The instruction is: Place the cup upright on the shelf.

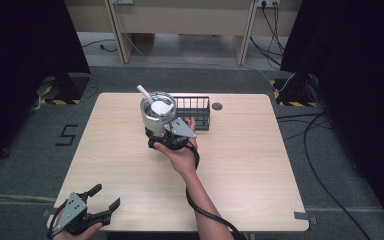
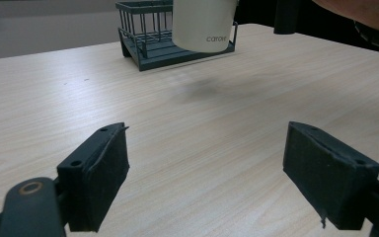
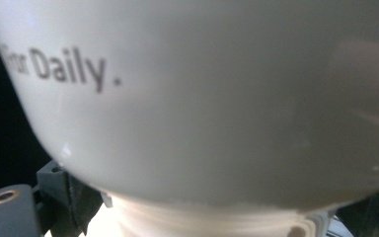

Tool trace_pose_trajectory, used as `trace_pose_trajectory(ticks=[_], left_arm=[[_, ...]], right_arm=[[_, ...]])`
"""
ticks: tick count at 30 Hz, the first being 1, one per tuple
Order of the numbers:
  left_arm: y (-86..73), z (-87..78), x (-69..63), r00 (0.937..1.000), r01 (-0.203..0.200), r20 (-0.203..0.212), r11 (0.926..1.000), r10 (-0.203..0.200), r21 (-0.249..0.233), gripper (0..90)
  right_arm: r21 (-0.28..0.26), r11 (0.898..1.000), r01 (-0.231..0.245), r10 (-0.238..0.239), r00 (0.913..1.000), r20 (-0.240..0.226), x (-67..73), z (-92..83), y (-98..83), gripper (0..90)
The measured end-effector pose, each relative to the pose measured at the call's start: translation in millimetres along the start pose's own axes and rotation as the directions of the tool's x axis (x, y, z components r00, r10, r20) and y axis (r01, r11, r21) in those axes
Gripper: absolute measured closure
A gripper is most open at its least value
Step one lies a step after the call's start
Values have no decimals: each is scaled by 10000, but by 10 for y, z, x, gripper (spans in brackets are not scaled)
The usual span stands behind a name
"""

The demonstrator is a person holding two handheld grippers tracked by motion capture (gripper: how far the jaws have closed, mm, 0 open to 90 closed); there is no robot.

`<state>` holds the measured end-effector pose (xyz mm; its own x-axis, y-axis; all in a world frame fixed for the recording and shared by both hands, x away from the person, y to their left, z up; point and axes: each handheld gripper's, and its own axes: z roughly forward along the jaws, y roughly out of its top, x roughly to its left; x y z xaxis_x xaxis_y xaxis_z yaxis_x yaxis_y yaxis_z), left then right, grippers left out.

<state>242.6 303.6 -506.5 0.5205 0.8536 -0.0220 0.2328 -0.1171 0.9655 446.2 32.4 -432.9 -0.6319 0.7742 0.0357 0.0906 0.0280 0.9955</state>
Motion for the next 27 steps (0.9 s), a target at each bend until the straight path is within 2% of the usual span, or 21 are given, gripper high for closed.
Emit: trace_pose_trajectory(ticks=[8,9,27], left_arm=[[-1,4,-1,10000,23,-14,10000,-23,-14,168],[-1,4,0,10000,25,-21,10000,-25,-14,168],[-2,0,1,9999,86,-52,9999,-86,-52,169]], right_arm=[[-117,9998,-143,147,9995,285,-103,-59,87,96],[-183,9998,-46,52,9995,317,-123,-60,94,96],[-246,9991,-357,376,9957,849,-301,-91,171,96]])
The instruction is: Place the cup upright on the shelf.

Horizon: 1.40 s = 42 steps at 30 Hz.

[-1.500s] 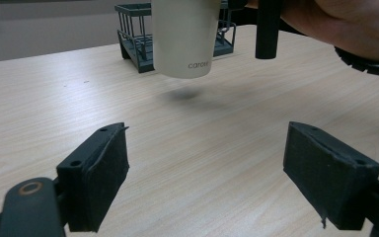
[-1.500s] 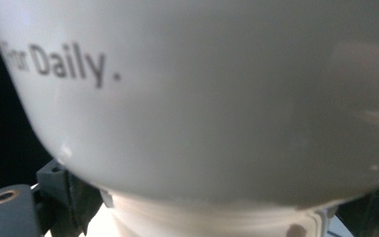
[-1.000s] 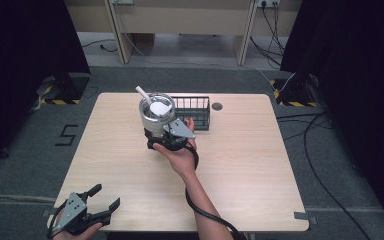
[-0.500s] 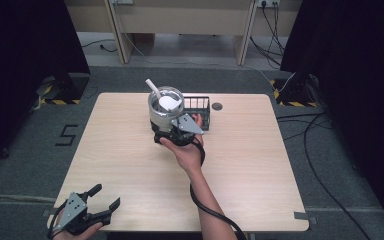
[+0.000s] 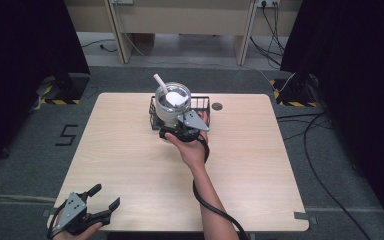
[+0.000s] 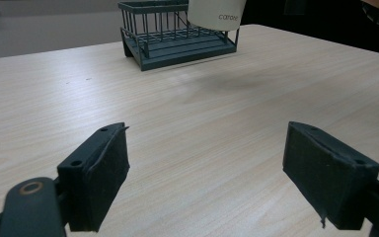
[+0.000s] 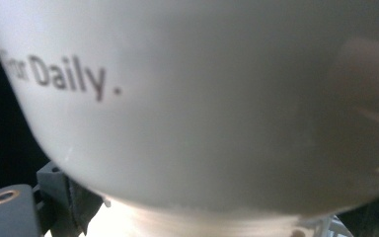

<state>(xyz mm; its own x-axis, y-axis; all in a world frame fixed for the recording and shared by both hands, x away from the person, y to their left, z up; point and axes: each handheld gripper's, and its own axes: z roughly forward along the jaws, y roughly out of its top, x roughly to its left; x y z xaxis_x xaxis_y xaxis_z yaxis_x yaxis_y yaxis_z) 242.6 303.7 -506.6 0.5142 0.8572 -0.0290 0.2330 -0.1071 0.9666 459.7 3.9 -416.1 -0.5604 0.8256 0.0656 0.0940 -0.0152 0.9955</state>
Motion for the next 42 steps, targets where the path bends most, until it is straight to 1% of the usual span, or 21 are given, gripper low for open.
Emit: trace_pose_trajectory(ticks=[4,8,11,13,14,18,19,23,29,31,42], left_arm=[[-1,1,1,10000,12,0,10000,-12,-6,169],[-2,1,2,10000,18,-14,10000,-18,-6,170],[-2,1,2,10000,24,-21,10000,-24,-4,170],[-2,2,4,10000,7,-17,10000,-7,15,170],[-3,4,4,10000,15,-14,10000,-15,14,170],[-4,6,6,10000,16,-11,10000,-16,33,171],[-4,7,6,10000,19,-12,10000,-19,36,171],[-5,9,7,10000,30,-13,10000,-30,38,174],[-10,11,11,10000,45,-28,10000,-44,67,174],[-10,12,13,10000,53,-34,10000,-52,61,174],[-11,12,17,9999,69,-77,10000,-69,45,174]], right_arm=[[-23,10000,49,-48,9999,142,-63,1,22,96],[48,10000,45,-46,9997,249,-96,3,32,96],[-16,10000,88,-87,9993,359,-144,8,43,96],[34,10000,-10,8,9991,426,-156,3,51,96],[46,10000,28,-30,9990,440,-171,1,56,96],[27,10000,-61,59,9986,529,-196,1,77,96],[21,10000,8,-9,9984,559,-217,3,95,96],[-12,10000,25,-24,9982,599,-248,10,121,96],[-36,10000,6,-3,9977,683,-308,29,169,96],[-40,10000,41,-38,9966,820,-334,46,197,96],[39,10000,-16,11,9940,1097,-455,103,266,96]])
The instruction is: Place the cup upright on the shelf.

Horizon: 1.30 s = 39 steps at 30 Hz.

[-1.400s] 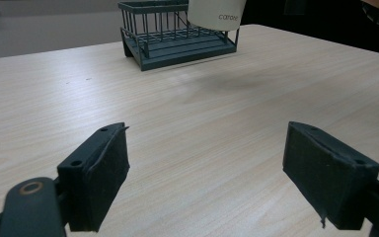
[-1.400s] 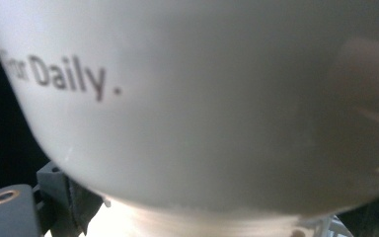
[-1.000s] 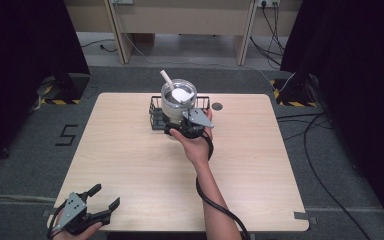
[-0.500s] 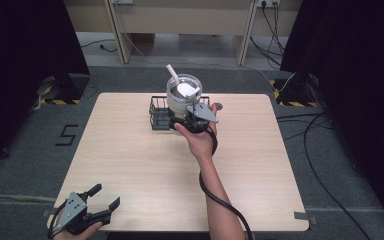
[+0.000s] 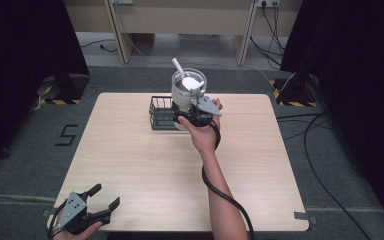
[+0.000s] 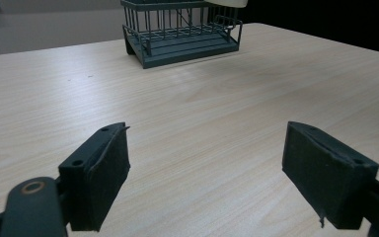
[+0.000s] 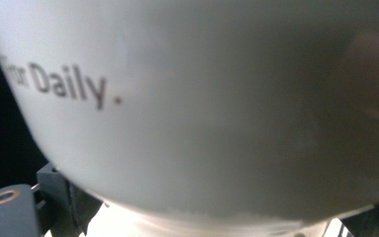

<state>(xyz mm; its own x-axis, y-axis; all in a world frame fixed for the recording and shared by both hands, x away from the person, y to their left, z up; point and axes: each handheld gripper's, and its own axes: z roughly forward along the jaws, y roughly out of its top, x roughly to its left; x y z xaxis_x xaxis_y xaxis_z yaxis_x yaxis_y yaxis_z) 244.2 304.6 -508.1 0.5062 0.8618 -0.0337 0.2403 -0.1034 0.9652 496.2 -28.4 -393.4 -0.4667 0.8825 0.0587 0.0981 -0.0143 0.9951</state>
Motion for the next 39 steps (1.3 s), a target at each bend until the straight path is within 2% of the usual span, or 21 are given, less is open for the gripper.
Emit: trace_pose_trajectory(ticks=[19,39], left_arm=[[-2,-3,18,9999,85,-73,10000,-85,-5,174],[-5,-1,24,9998,203,-33,9998,-203,-21,175]], right_arm=[[71,10000,-24,22,9995,326,-151,185,127,96],[252,9996,-121,105,9979,633,-273,509,274,96]])
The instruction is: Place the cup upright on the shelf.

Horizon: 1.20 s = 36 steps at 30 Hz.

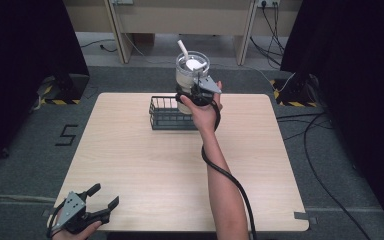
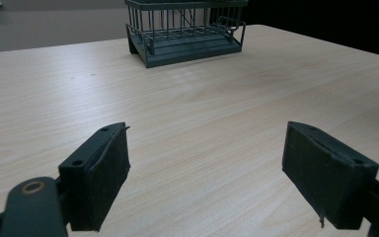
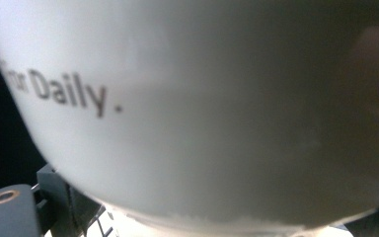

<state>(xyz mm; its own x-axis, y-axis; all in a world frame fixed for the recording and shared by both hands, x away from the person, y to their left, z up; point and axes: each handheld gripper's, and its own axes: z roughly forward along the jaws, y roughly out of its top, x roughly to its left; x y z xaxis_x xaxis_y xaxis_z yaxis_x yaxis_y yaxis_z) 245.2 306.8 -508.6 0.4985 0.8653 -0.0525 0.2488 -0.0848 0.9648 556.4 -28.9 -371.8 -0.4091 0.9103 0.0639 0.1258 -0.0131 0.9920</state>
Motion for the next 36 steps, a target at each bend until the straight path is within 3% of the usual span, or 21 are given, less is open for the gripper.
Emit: trace_pose_trajectory(ticks=[22,36], left_arm=[[6,-20,7,10000,-35,-16,10000,35,-24,175],[8,-21,2,10000,-20,16,10000,20,-80,175]], right_arm=[[650,9977,-180,158,9993,340,-94,392,-53,96],[1257,9916,-290,232,9986,469,-121,531,-259,96]])
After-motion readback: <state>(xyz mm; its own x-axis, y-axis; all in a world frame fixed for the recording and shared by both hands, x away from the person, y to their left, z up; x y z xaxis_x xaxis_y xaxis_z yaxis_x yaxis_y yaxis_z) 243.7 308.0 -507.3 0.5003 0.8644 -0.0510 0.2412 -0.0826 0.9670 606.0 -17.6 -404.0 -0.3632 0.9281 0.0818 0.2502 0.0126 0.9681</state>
